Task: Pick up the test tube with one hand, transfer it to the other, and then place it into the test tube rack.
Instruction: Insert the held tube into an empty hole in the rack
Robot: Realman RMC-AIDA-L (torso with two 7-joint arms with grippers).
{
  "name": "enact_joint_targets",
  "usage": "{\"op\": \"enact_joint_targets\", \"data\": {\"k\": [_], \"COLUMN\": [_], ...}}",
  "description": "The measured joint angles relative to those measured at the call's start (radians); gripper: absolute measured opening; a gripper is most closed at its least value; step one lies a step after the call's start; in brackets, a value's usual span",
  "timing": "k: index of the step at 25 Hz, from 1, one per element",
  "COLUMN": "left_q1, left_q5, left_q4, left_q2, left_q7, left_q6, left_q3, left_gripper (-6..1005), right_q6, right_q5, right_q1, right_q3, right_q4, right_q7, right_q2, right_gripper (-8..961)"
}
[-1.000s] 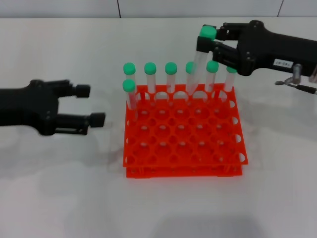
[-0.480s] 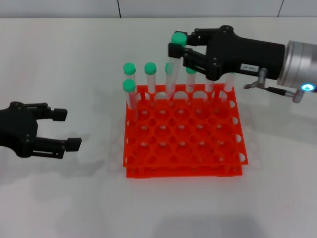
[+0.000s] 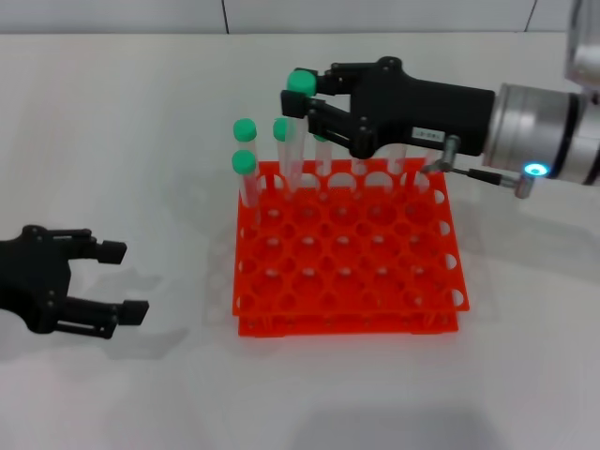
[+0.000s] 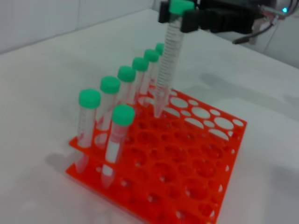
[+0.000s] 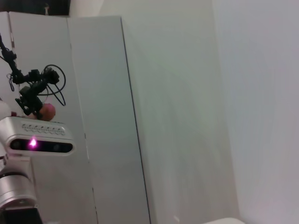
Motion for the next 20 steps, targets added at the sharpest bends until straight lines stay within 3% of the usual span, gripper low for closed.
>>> {"op": "enact_joint_targets", "data": {"k": [9, 20], "left_q1": [-0.001, -0.001], "left_q5": [0.017, 0.023], "left_q4": [-0.040, -0.042], "left_q2": [0.011, 0.004], "left_q7": [0.032, 0.036], "left_q6": [-0.001, -0.001], "left_q3": [0.000, 0.000], "left_gripper": [887, 887], "right_q6": [0.088, 0.137], "right_q5": [0.071, 0.084], "right_q1": [0.026, 0.030], "right_q3": [-0.085, -0.117], "right_q4": [0.001, 0.013], "right_q7": [-0.042, -0.073], "right_q2": [0.000, 0.000], "right_gripper": [264, 263]}}
